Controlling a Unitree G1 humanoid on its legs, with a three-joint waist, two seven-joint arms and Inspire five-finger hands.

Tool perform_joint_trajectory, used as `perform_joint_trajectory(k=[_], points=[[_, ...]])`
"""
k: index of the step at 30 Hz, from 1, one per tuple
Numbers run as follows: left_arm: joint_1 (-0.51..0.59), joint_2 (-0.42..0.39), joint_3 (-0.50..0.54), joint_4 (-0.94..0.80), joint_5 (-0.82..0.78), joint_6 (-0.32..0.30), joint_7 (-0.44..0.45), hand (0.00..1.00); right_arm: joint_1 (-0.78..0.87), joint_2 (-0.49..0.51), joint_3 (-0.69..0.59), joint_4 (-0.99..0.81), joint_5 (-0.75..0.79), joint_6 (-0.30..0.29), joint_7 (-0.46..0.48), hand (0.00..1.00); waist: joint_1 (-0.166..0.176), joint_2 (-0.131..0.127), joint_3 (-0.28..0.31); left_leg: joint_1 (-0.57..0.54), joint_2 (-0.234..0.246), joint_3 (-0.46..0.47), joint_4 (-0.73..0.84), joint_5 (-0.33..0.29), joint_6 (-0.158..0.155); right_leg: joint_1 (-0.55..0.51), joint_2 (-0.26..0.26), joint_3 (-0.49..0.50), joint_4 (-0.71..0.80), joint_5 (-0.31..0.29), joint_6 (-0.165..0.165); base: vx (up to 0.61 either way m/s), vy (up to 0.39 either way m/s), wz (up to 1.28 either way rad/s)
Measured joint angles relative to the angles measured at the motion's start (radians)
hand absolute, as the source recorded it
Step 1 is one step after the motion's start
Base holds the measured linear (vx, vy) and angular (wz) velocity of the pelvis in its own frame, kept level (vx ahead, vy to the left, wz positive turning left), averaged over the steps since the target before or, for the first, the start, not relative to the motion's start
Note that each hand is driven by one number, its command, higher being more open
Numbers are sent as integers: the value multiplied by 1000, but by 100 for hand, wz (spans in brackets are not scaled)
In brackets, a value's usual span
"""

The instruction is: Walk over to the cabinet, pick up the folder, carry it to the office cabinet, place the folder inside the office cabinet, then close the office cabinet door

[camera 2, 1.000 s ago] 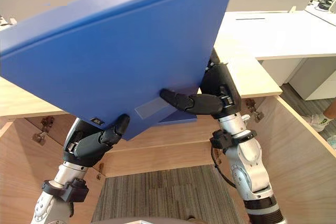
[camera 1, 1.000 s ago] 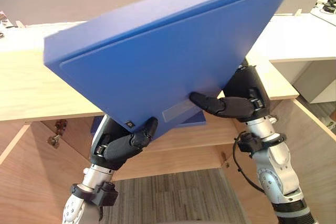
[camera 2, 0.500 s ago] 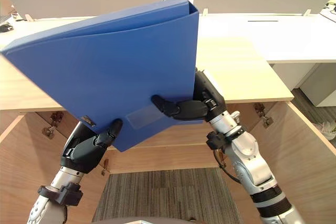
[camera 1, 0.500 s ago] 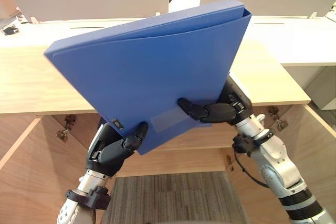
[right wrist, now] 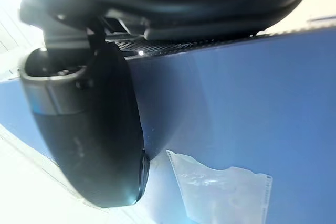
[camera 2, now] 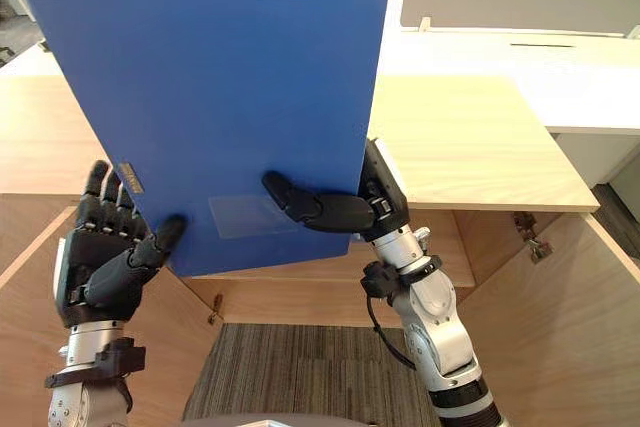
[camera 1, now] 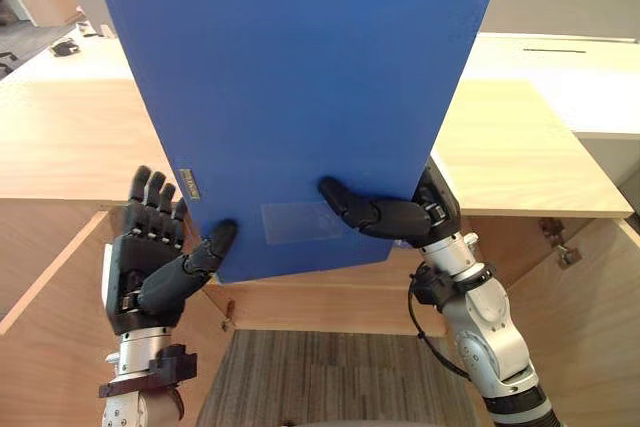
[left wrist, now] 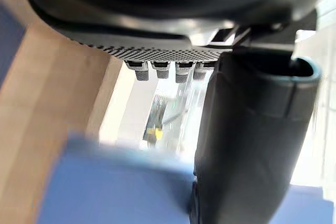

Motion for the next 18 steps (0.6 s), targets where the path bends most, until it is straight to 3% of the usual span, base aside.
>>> perform_joint_trajectory(k=[3,7,14,18], points=[[0,-46,60,76,41,-9,68,100,0,0,0,0,1,5,-3,0,1,0,-1,-6,0,-5,0,0,-1,-1,0,-4,-1,0,0,-44,-31,4],[-11,-70,144,301,140,2,182,100,-6,2,7,-45,8,4,20,0,1,-1,-5,-16,1,-8,3,1,-2,-9,1,-8,-4,0,0,-21,-37,2],[-31,-58,132,665,251,35,221,100,-30,-53,124,-50,0,2,11,0,1,-10,-14,-19,0,-10,4,2,-2,-12,0,-10,-3,0,0,-6,-10,0],[-91,-6,89,981,346,66,218,100,-51,-119,261,-41,-3,2,27,0,1,-16,-18,-22,1,-4,5,1,-2,-19,0,-4,-3,0,0,-35,-27,-5]])
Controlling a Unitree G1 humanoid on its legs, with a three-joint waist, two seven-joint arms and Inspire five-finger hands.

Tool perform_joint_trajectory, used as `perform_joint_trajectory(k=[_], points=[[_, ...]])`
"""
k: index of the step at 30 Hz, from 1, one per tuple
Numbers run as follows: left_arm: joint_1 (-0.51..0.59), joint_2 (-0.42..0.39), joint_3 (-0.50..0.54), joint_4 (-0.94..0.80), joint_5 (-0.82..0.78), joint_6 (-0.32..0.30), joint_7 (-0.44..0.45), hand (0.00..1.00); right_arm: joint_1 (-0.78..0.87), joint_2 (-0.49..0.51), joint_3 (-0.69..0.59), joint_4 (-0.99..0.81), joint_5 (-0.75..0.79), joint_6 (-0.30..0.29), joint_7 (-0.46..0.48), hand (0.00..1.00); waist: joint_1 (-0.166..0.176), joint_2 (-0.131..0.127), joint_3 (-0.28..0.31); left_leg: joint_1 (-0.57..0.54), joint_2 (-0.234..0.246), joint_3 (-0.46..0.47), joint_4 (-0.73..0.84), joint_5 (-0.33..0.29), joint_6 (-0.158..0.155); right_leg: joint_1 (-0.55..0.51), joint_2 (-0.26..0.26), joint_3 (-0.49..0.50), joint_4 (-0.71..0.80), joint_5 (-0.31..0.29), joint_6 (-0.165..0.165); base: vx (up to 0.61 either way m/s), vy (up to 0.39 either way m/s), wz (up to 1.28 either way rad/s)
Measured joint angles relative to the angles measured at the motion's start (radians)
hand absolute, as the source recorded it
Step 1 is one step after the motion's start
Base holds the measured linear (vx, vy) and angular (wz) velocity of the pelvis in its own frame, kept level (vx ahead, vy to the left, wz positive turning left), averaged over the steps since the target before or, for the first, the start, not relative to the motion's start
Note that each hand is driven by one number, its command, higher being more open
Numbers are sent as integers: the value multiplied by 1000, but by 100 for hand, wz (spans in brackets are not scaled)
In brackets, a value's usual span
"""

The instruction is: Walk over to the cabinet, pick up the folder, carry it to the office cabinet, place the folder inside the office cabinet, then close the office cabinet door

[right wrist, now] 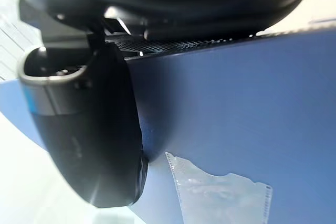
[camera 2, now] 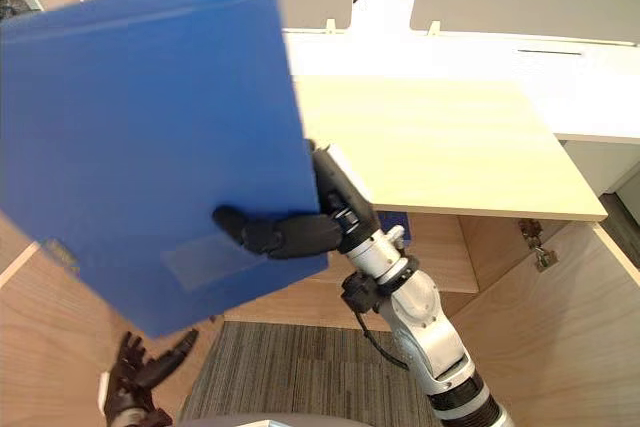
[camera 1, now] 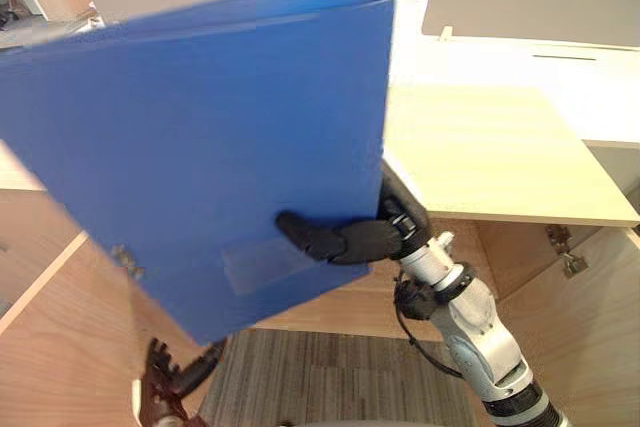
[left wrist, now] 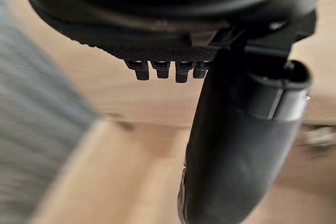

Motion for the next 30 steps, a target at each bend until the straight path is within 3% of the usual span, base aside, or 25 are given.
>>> perform_joint_trajectory(k=[4,6,10,15,21,23,30], points=[[-45,48,-43,187,87,34,-14,100,-39,-41,125,70,-61,-1,6,0,-5,-9,3,-40,1,14,33,-5,-2,-33,-2,18,2,-1,-2,-51,-26,-11],[-81,65,-68,222,101,39,-18,100,-79,-59,169,128,-102,-1,6,0,-3,-5,40,-94,10,13,113,-34,-2,-63,-1,23,25,-5,-8,-134,-47,-4],[-205,105,-131,236,104,38,-14,100,-199,-68,229,261,-201,1,-8,0,2,14,178,-319,76,2,399,-124,-8,-252,17,31,224,-63,-32,-227,-48,-9],[-306,130,-182,236,86,19,0,100,-282,-46,228,396,-273,5,-49,0,8,23,308,-512,114,-3,598,-185,-20,-482,12,51,479,-148,-43,-229,-27,-11],[-439,133,-223,238,37,-4,22,100,-407,107,3,705,-254,9,-145,0,17,64,385,-774,127,-43,754,-189,-6,-748,-3,40,664,-180,-58,-139,-25,4],[-479,132,-223,237,18,-10,28,100,-467,146,-116,806,-206,28,-227,0,33,68,397,-855,142,-55,795,-190,-6,-822,-2,31,702,-184,-63,-84,-30,3],[-513,119,-192,121,-19,-17,78,100,-652,174,-386,831,93,25,-463,0,47,68,412,-1074,169,-105,951,-223,2,-1008,-14,-13,842,-222,-76,-70,-18,2]])
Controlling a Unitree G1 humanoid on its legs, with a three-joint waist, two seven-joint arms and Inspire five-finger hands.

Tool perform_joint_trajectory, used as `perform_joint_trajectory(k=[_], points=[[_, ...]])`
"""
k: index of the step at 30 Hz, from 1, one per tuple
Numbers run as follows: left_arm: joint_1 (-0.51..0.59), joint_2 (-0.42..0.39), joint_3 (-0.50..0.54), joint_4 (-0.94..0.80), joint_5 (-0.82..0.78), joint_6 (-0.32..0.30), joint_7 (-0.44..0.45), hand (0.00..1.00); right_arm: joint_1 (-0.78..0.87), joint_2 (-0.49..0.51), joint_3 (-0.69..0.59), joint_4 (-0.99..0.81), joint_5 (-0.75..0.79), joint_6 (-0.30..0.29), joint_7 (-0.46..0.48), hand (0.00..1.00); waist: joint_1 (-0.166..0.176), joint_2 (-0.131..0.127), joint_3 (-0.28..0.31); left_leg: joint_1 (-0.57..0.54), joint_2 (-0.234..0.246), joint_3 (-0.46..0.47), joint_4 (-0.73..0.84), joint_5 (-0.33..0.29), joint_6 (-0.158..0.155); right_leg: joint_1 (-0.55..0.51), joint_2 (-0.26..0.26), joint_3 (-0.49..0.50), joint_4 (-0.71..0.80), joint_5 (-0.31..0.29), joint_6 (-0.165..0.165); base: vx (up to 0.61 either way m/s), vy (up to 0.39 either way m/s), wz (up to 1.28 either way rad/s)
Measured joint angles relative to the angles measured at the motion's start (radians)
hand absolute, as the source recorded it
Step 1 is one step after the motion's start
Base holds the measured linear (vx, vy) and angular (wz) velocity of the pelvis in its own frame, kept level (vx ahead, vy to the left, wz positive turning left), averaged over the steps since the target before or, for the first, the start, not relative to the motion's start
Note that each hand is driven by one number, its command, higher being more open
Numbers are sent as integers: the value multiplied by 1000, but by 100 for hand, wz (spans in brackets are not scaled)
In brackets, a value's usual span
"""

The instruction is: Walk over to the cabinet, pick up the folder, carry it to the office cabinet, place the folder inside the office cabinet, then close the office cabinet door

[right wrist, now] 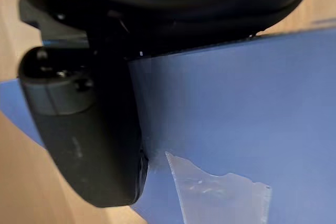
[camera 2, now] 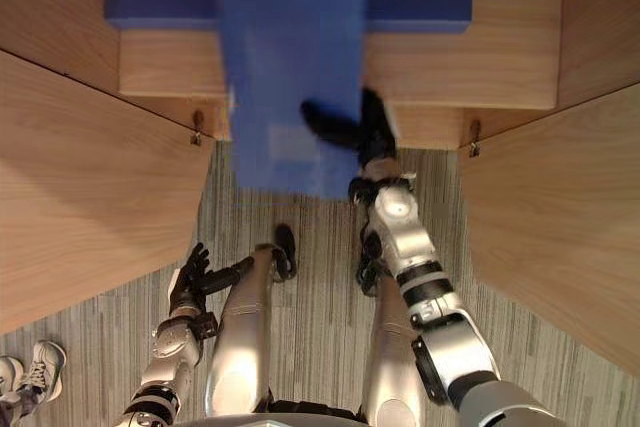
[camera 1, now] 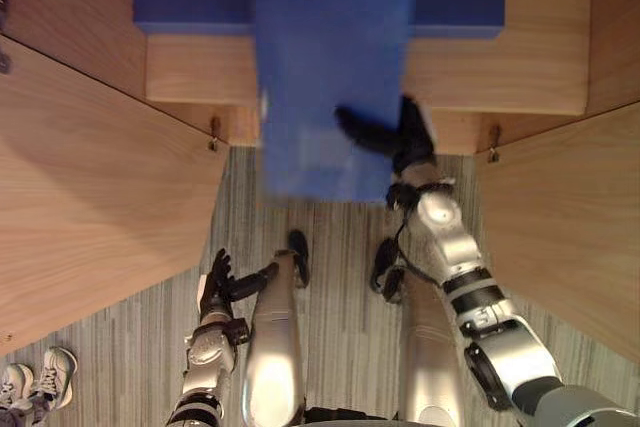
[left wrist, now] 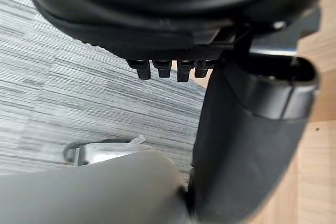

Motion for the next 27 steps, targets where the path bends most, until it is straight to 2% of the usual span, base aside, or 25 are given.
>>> perform_joint_trajectory(k=[4,9,10,15,22,27], points=[[-15,-42,13,-71,-37,-4,35,100,-117,5,-110,0,176,-38,-100,0,4,0,5,-61,-11,-18,26,2,-1,-56,-18,-12,44,-15,-6,-27,-22,12],[-19,-79,11,-105,-56,-8,52,100,-216,20,-200,17,354,-92,-179,0,7,0,5,-89,-21,-29,21,8,-4,-81,-28,-23,50,-22,-7,6,-27,9],[-19,-83,11,-109,-56,-8,59,100,-240,20,-229,28,383,-105,-196,100,7,0,5,-94,-26,-32,18,10,-4,-84,-33,-27,52,-25,-7,19,-25,15],[-20,-94,4,-119,-60,-7,86,100,-328,22,-309,78,485,-148,-264,100,6,0,5,-97,-33,-34,4,15,-5,-86,-43,-42,48,-26,-7,24,-27,6],[-28,-107,-10,-136,-72,-8,106,100,-371,65,-301,66,508,-175,-288,100,2,-1,4,-73,-35,-31,-28,32,-15,-74,-46,-46,37,-25,-7,-6,-51,3],[-28,-112,-28,-128,-72,1,122,100,-337,137,-247,4,507,-182,-288,100,-16,-2,4,-15,-28,-21,-68,39,-18,-15,-38,-55,-10,-14,-19,-18,-31,-2]])
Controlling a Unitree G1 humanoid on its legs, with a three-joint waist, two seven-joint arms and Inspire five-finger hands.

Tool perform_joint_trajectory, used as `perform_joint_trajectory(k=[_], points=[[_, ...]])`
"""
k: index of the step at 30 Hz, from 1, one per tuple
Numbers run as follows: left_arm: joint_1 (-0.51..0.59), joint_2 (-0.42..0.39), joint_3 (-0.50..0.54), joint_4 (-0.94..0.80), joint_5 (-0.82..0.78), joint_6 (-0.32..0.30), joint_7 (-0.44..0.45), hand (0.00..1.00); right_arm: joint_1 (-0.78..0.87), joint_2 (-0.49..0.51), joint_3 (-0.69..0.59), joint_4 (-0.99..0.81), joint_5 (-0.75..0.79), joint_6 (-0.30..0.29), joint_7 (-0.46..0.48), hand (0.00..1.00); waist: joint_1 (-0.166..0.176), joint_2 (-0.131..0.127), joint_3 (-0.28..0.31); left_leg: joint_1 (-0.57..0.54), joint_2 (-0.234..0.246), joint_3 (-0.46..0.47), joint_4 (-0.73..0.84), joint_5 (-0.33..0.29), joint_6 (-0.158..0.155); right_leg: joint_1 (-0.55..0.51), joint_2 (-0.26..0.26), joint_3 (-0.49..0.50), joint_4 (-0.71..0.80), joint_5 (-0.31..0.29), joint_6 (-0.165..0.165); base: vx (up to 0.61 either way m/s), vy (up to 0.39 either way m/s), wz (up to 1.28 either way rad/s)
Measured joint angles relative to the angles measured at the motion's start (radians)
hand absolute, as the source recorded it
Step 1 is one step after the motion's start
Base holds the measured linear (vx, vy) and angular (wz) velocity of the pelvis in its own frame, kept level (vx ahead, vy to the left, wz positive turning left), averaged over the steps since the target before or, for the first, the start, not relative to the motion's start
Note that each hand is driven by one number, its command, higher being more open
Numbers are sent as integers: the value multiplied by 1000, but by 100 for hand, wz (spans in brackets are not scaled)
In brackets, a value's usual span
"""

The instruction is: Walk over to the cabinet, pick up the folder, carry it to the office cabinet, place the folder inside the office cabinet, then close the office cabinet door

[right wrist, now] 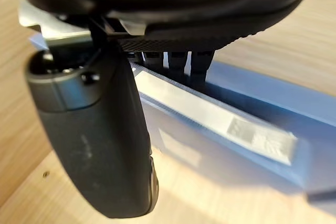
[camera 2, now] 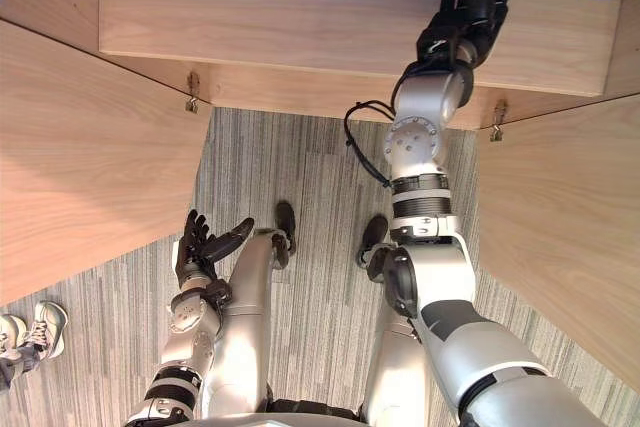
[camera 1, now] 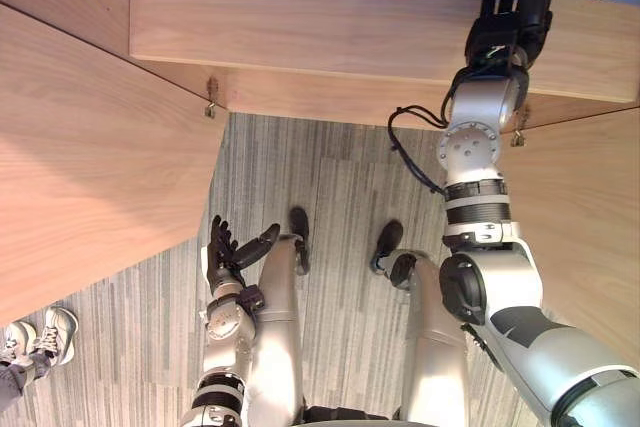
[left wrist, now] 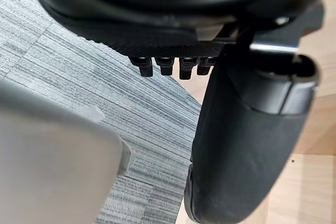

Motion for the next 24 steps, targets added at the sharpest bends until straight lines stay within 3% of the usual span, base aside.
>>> perform_joint_trajectory(k=[8,15,16,19,24], points=[[-6,-10,-21,32,-1,8,0,100,123,49,147,-48,-50,36,48,100,-21,-23,-12,89,7,32,-61,0,1,83,11,2,-77,16,11,35,-8,-6],[-10,4,-19,88,-23,6,-2,100,184,-68,305,21,-220,153,154,100,-36,-36,-19,134,12,47,-87,-1,2,124,18,6,-113,30,14,-4,-12,-4],[-10,6,-20,90,-25,5,-3,100,184,-78,315,32,-248,161,165,0,-37,-37,-20,135,14,48,-88,-1,2,125,22,6,-117,33,14,-49,-38,-10],[-23,17,-20,122,-43,-11,-11,100,184,-132,349,88,-424,200,219,0,-40,-45,-24,140,16,50,-93,0,3,133,25,6,-132,41,14,-28,-19,-3],[-39,43,-28,173,-43,-22,-26,100,170,-174,370,173,-682,249,228,0,-41,-64,-34,156,14,64,-116,5,9,144,28,13,-156,53,15,-4,-10,-4]])
